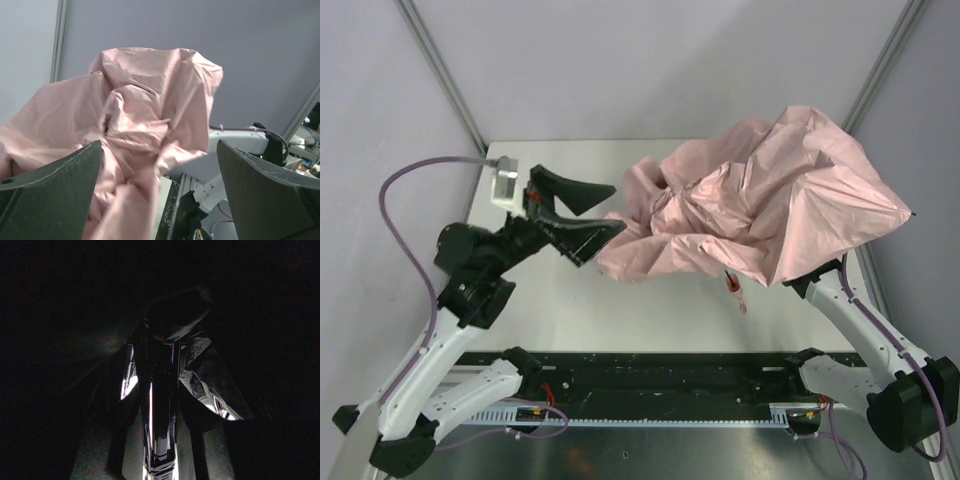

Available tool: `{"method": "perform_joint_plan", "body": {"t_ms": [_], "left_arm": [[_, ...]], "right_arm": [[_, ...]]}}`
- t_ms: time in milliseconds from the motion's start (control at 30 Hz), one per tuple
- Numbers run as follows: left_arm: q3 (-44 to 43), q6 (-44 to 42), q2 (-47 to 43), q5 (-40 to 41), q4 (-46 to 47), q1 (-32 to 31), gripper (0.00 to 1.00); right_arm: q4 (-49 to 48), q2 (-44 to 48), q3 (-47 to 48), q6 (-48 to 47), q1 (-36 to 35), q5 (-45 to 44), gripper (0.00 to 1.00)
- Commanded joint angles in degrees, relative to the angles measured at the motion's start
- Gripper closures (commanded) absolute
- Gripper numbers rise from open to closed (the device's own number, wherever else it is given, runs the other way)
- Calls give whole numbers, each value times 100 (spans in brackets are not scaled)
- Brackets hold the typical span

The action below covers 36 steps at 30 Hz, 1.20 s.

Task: Put away the umbrella

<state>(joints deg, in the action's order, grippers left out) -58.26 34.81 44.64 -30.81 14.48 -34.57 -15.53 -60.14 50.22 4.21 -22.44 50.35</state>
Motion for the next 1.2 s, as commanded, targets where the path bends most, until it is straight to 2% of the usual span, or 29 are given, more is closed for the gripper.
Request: {"method": "perform_joint_plan", "body": {"t_ms": [0, 100, 167, 333, 400, 567, 867, 900, 1000, 1100, 1133, 1167], "left_arm": [[-325, 583, 971, 230, -275, -21, 0], [-480, 564, 1413, -136, -279, -162, 1], [-376, 508, 1432, -7, -268, -256, 0], [301, 339, 918, 1223, -227, -374, 1], [547, 335, 753, 1445, -99, -395, 1], [750, 422, 953, 880, 476, -412, 1], [608, 589, 1479, 104, 746, -317, 2], [606, 650, 1544, 15, 761, -254, 6], [639, 838, 1667, -223, 892, -47, 29], [652, 935, 1747, -550, 1142, 113, 67], [651, 964, 1757, -629, 1187, 159, 80], [659, 992, 1758, -686, 1219, 208, 88]], "right_arm": [[-561, 252, -27, -277, -434, 248, 100], [-788, 181, -29, -146, -662, 97, 100], [-924, 111, -34, -60, -750, -14, 100], [-1040, 5, -38, -24, -839, -289, 100], [-1084, -48, -38, -18, -878, -322, 100], [-1300, -241, -30, 7, -1061, -228, 100], [-1471, -410, -23, -12, -1437, -117, 100], [-1471, -406, -17, -14, -1482, -124, 100], [-1320, -383, 2, -77, -1610, -203, 100], [-892, -291, 3, -114, -1702, -630, 98], [-742, -263, 4, -92, -1720, -811, 90], [-592, -236, 1, -32, -1733, -1046, 78]]}}
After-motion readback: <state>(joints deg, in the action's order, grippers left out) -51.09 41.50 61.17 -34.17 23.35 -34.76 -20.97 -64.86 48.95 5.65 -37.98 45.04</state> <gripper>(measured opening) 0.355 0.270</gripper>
